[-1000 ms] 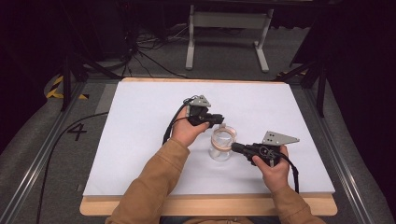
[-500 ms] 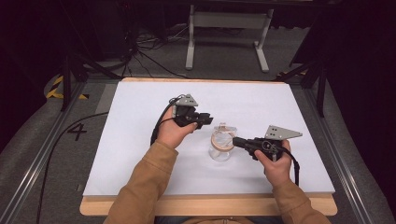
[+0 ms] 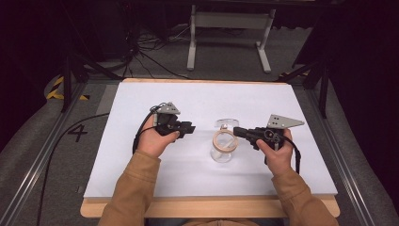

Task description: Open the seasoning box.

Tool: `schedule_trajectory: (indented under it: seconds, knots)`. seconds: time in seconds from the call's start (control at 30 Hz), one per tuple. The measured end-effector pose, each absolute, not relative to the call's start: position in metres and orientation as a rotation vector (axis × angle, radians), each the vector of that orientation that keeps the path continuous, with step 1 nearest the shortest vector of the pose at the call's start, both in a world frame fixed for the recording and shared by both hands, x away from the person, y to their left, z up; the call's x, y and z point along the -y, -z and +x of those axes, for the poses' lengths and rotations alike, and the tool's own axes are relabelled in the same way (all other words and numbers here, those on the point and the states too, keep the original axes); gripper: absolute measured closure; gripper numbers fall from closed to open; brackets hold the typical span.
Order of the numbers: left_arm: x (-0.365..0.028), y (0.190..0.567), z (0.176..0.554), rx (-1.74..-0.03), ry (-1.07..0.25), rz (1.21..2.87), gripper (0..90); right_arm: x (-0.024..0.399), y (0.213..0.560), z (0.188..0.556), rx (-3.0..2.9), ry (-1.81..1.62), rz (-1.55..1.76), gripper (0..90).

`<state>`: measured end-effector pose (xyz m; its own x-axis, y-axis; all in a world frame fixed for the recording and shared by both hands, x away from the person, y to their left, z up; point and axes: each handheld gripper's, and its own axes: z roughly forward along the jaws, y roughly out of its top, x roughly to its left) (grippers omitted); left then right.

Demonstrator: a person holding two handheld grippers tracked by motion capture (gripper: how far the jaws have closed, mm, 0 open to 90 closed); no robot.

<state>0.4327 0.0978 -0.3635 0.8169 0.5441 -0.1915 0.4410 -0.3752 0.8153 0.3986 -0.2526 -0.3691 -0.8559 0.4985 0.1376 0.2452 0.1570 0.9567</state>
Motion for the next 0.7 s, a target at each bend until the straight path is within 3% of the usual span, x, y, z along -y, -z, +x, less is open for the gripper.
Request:
schedule_trajectory:
  seconds: [0.7]
  knots:
    - [-0.142,0.386,0.417,-0.923,-0.029,2.149,71.7,0.252,0.37,0.434,-2.221,-1.779,0.767,90.0]
